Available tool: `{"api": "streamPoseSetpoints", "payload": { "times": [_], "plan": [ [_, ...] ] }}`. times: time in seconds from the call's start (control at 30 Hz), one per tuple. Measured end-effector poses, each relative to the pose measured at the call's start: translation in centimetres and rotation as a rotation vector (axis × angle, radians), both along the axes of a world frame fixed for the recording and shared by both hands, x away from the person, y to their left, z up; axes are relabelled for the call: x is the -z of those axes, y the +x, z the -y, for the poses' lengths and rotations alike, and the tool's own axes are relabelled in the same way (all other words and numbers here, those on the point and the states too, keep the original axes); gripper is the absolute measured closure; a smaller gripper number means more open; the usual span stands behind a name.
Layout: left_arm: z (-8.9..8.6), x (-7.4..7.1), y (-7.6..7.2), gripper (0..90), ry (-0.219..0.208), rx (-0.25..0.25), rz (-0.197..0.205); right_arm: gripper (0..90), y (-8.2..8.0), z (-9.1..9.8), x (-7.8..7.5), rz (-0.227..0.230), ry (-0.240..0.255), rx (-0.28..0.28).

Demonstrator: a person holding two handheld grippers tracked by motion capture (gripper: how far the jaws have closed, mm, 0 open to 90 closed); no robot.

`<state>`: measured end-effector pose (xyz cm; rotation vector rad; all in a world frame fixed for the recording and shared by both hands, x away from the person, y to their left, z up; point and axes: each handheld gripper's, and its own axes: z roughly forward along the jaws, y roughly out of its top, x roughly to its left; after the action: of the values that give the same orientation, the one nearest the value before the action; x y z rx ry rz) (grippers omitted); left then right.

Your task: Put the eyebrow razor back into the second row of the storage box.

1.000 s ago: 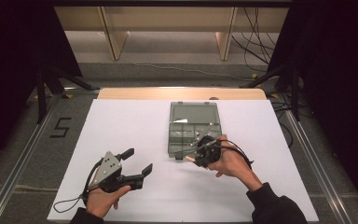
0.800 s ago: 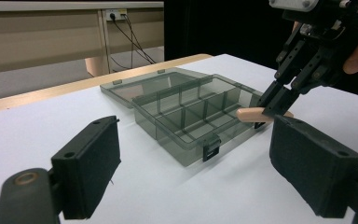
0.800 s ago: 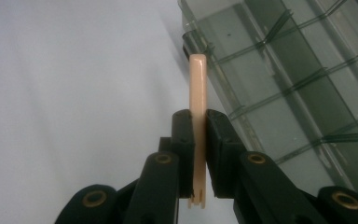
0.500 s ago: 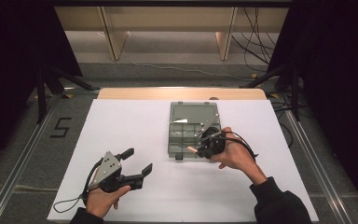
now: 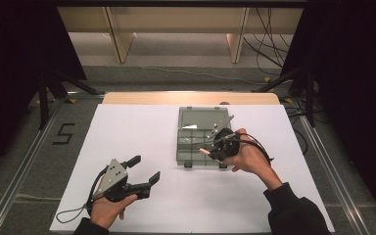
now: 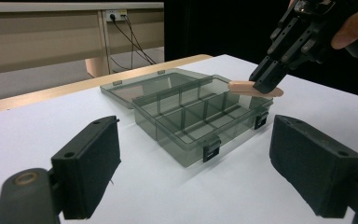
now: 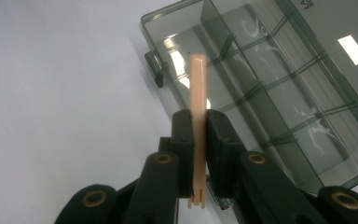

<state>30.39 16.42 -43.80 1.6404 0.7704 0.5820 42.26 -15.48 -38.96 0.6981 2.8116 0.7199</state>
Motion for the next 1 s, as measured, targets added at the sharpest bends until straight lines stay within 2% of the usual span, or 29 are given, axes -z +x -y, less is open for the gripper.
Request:
{"api": "streamPoseSetpoints", "payload": {
  "times": [0.17,1.0],
  "plan": [
    [0.0,0.0,0.0,16.0,0.0,0.001,0.001,82.8,0.3,0.2,0.0,-0.002,0.003,0.009],
    [0.0,0.0,0.0,16.0,0.002,0.002,0.003,82.7,2.9,0.4,-0.8,0.043,-0.023,0.047]
  ]
}}
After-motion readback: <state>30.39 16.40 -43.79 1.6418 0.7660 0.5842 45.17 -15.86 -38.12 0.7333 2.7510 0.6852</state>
